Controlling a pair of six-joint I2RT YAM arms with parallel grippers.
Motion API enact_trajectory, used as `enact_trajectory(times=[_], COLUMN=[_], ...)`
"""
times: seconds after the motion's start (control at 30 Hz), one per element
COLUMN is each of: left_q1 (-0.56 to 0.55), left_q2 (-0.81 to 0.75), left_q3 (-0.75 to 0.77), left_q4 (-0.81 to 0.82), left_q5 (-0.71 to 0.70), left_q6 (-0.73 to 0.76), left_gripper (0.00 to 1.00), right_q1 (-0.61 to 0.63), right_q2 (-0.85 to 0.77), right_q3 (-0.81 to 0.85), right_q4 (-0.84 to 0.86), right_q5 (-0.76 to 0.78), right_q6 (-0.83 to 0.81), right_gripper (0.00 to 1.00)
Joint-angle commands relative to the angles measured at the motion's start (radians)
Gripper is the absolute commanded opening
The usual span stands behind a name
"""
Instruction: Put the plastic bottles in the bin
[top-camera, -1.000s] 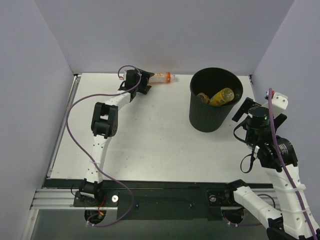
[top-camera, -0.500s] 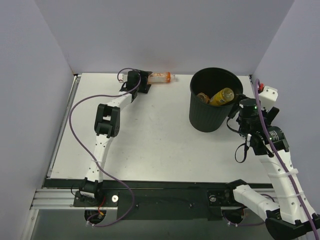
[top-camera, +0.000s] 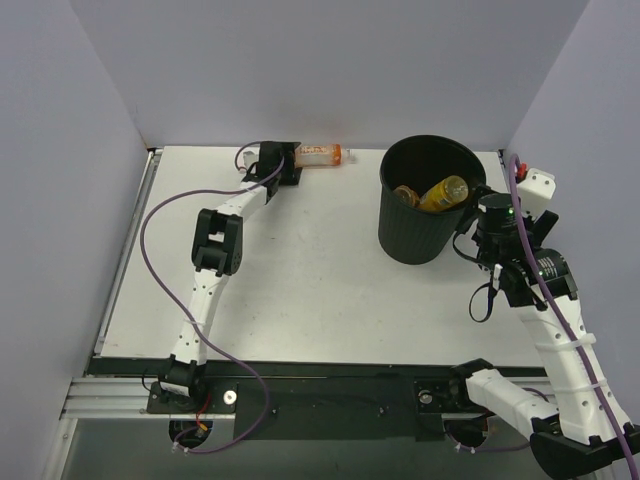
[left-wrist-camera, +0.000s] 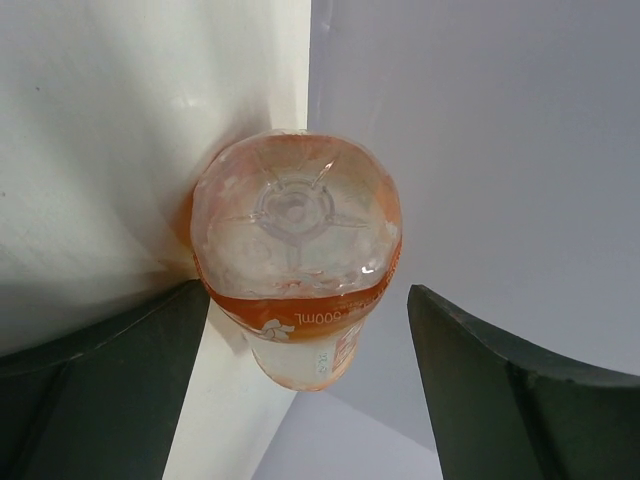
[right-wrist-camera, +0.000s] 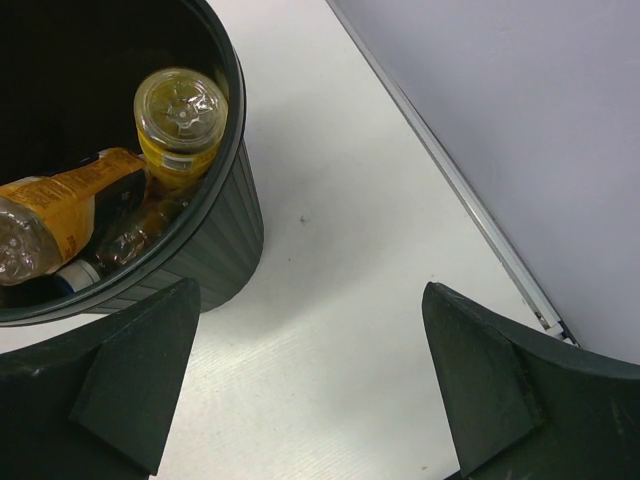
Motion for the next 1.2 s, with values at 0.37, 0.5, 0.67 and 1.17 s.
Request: enact_trajectory(times=[0.37, 0.5, 0.67, 1.17], left_q1=[0.012, 0.02, 0.025, 0.019], left_q2=[-0.105, -0.25, -0.488, -1.238], left_q3=[-0.216, -0.41, -0.697, -1.196], left_q4=[0.008, 0.083, 0.174, -0.159], left_q5=[0.017, 0.022, 0.035, 0.14], left_q6=[-0.059, -0.007, 0.081, 0.653], left_gripper=[0.52, 0.51, 0.29, 0.15], right_q1=[0.006, 0.008, 0.019, 0.506], right_q2=[-0.004, -0.041, -0.075, 0.151], right_q3=[0.039, 0.015, -0.024, 0.186], right_q4=[-0.009, -0.011, 0.0, 0.251], right_q5=[-0.003, -0.021, -0.072, -0.184], right_q6=[0.009, 0.025, 0.046, -0.139], right_gripper=[0.87, 0.87, 0.86, 0.92])
